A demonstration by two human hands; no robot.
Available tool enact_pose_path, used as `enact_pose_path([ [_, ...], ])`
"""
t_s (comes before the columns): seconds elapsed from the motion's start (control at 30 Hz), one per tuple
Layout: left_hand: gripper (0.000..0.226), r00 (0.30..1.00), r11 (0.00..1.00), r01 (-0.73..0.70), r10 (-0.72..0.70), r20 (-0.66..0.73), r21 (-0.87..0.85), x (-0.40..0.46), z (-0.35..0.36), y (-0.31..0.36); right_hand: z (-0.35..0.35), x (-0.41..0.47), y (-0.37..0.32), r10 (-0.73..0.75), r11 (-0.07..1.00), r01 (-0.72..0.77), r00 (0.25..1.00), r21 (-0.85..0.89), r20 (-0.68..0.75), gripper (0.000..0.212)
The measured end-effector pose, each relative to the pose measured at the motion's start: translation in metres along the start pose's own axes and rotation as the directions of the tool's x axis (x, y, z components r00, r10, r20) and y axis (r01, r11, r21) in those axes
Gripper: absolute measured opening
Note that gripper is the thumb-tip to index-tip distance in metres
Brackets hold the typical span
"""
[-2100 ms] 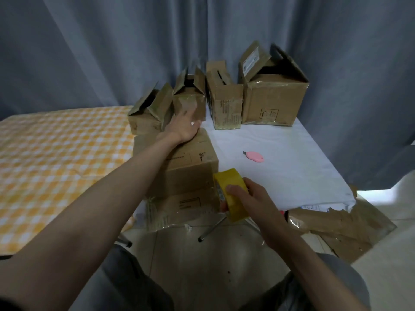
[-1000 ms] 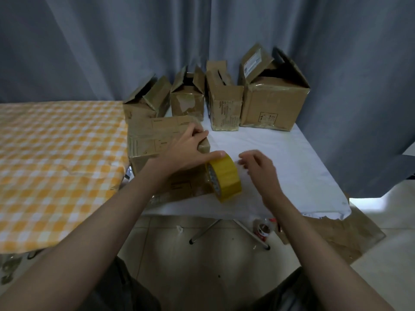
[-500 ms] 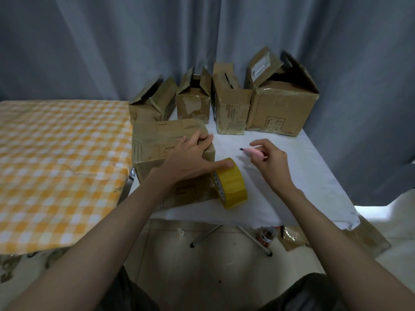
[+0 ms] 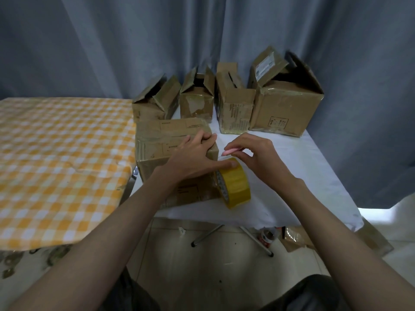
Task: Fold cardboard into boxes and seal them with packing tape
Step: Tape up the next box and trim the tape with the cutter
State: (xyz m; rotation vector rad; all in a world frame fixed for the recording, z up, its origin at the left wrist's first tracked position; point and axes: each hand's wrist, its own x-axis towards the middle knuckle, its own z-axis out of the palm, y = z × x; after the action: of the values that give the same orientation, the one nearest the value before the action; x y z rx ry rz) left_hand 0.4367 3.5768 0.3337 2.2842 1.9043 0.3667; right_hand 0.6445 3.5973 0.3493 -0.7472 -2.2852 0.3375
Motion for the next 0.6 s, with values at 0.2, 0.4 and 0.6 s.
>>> enact_pose_path([
  [0.2, 0.117, 0.998, 0.999, 0.043, -0.043, 0.056, -0.011, 0.001, -0.002, 0.002, -0.007, -0.015, 0.036, 0.236, 0.955, -0.234, 0.972, -0.182, -0.013, 0.007],
  [0.4, 0.122, 0.997, 0.999, 0.051, -0.051, 0.066, -0.005, 0.002, -0.003, 0.002, 0.021, -0.038, 0.054, 0.477, 0.807, -0.455, 0.878, -0.376, -0.036, 0.014],
  [0.6, 0.119, 0.999, 1.000, 0.022, -0.021, 0.032, -0.014, 0.001, -0.001, 0.002, 0.012, -0.019, 0.044, 0.656, 0.749, -0.622, 0.745, -0.231, 0.119, 0.013],
])
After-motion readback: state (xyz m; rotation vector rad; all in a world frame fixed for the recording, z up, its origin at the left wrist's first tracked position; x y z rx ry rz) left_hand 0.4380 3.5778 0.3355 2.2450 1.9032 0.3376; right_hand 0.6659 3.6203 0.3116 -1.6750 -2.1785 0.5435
